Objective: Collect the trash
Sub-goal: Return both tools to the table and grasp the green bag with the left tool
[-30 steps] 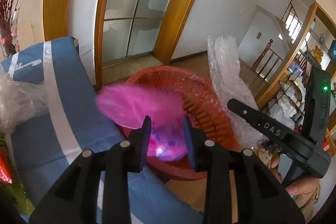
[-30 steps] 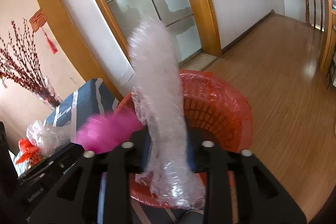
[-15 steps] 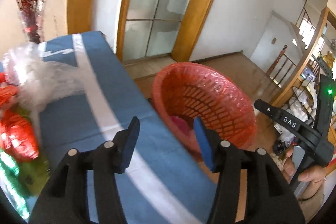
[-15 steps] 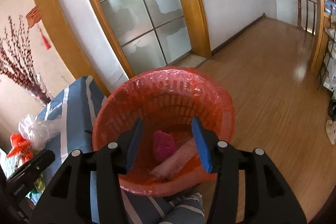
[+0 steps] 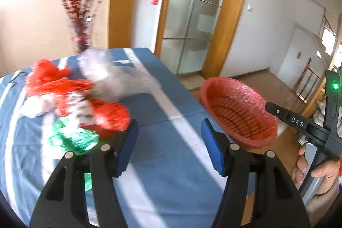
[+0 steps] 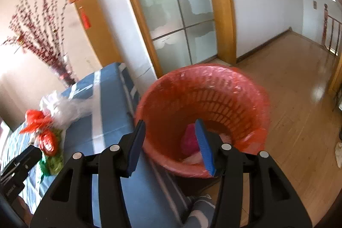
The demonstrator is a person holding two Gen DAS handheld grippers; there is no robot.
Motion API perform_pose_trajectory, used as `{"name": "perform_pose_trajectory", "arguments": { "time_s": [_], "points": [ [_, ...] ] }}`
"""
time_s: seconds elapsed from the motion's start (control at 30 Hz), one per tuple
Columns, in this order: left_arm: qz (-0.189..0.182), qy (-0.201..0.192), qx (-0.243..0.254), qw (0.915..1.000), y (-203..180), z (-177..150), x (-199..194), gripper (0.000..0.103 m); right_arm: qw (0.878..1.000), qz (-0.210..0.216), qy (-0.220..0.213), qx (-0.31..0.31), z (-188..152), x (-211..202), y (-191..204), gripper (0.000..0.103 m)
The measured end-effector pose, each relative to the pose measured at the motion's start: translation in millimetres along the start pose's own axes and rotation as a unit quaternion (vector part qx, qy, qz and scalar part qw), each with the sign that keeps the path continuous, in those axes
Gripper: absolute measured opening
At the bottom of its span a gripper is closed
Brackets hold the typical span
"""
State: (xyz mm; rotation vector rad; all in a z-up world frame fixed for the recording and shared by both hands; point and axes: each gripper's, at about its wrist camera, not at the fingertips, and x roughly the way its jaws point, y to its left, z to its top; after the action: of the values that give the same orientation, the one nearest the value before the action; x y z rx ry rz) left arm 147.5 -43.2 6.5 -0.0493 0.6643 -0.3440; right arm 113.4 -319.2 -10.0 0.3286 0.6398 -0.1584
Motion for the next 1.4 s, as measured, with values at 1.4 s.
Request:
{"name": "perform_pose_trajectory", "arguments": {
  "time_s": [1.4],
  "points": [
    [0.044,0.078,-0.129,0.9876,97.0,-47.1,22.0,0.026,0.994,0.041,0.050,-0.087,-45.8,12.1,76.8,0.049]
  ]
}}
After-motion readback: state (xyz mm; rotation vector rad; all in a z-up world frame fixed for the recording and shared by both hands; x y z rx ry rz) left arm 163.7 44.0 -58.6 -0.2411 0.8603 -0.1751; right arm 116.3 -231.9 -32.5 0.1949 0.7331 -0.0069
